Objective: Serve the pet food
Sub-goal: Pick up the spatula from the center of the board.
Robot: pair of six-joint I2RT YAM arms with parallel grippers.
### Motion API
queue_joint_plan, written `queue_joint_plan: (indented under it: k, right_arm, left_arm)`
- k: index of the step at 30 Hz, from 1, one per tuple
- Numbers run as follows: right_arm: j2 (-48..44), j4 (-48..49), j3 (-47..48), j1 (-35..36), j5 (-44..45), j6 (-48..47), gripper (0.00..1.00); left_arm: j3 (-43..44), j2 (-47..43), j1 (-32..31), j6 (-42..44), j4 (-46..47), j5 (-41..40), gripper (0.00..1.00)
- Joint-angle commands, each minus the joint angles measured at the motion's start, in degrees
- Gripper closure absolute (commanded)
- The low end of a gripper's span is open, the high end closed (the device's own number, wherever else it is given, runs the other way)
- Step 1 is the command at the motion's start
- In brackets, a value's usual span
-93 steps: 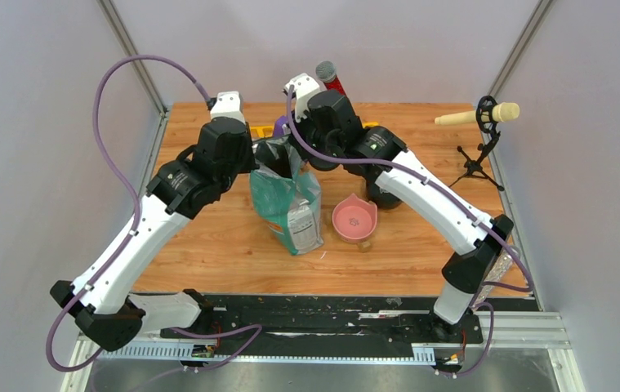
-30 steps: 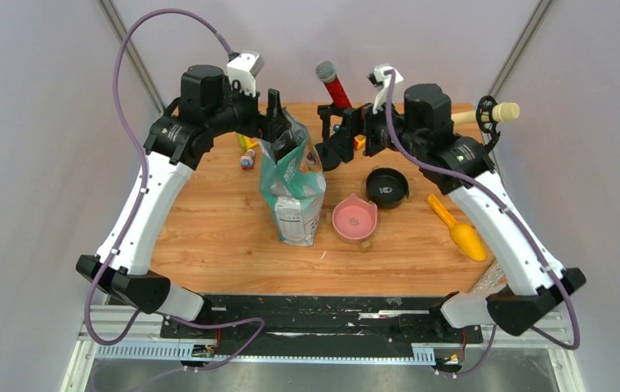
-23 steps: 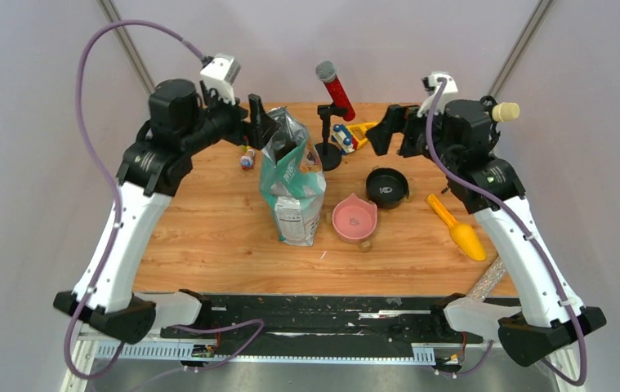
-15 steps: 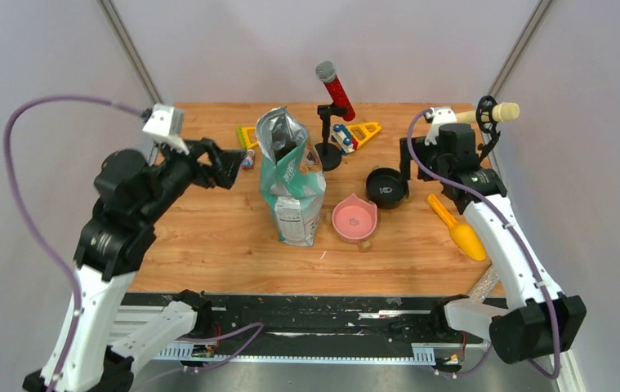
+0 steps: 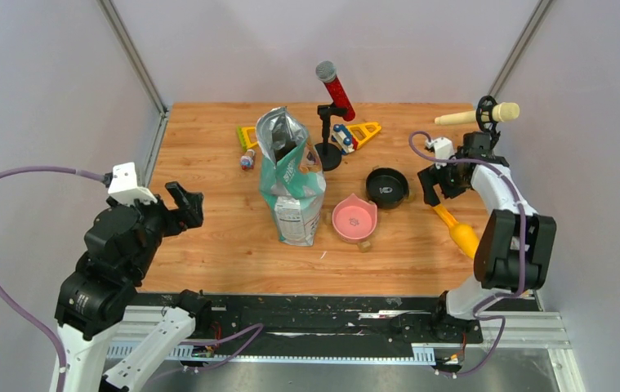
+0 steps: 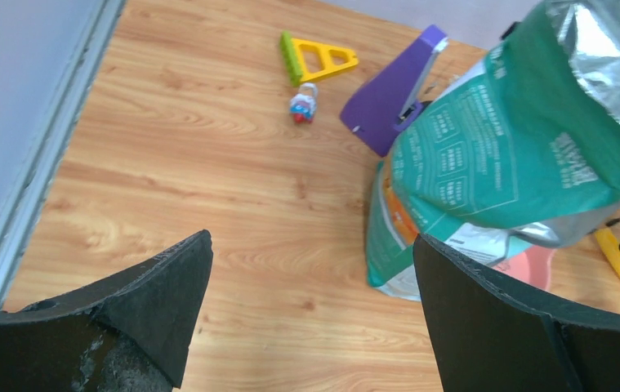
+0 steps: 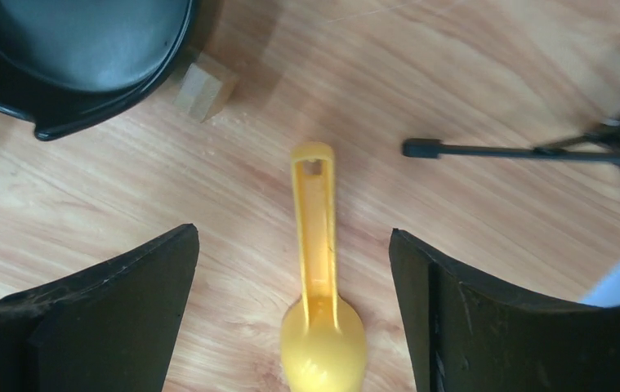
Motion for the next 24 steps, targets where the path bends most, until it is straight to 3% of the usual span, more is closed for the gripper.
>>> queue_joint_plan:
  k: [1,10,11,13,14,16,21,24]
  right_arm:
    - [5.0,-2.5,2.1,1.0,-3.1,-8.0,0.12]
    - [14.7,0.5,3.4,2.6,8.3,-5.7,0.28]
    - [14.9,0.9,3.3,2.9,8.6,-5.6,0.34]
    - [14.8,0.9,3.2,3.1,9.1,-4.9,0.63]
    - [14.4,1.0,3.1,3.4,9.4,-4.4,0.72]
    - [13.0,0.9,3.0,4.0,9.9,-4.1,0.81]
    - [5.6,-0.2,3.8,6.4,10.3,-2.8,0.85]
    - [-2.0,-0.2,4.6,8.0,8.3,-1.1,0.85]
  left_arm:
    - [1.7,0.2,0.0,-2.9,-5.4,-6.9,0.0]
    - [0.9,-0.3,0.0,-4.1,-7.0,-9.6,0.0]
    - [1.0,-0.3,0.0,-4.1,-7.0,-9.7,0.0]
    - [1.2,-0.2,0.0,-4.2,-7.2,-10.1,0.0]
    - [1.3,-0.2,0.0,-4.2,-7.2,-10.1,0.0]
    - [1.5,-0.4,0.0,-4.3,-7.2,-10.0,0.0]
    - [1.1,-2.1,0.0,-4.0,-5.4,-9.3,0.0]
    - [0.7,-3.1,0.0,-2.0,-3.4,-3.7,0.0]
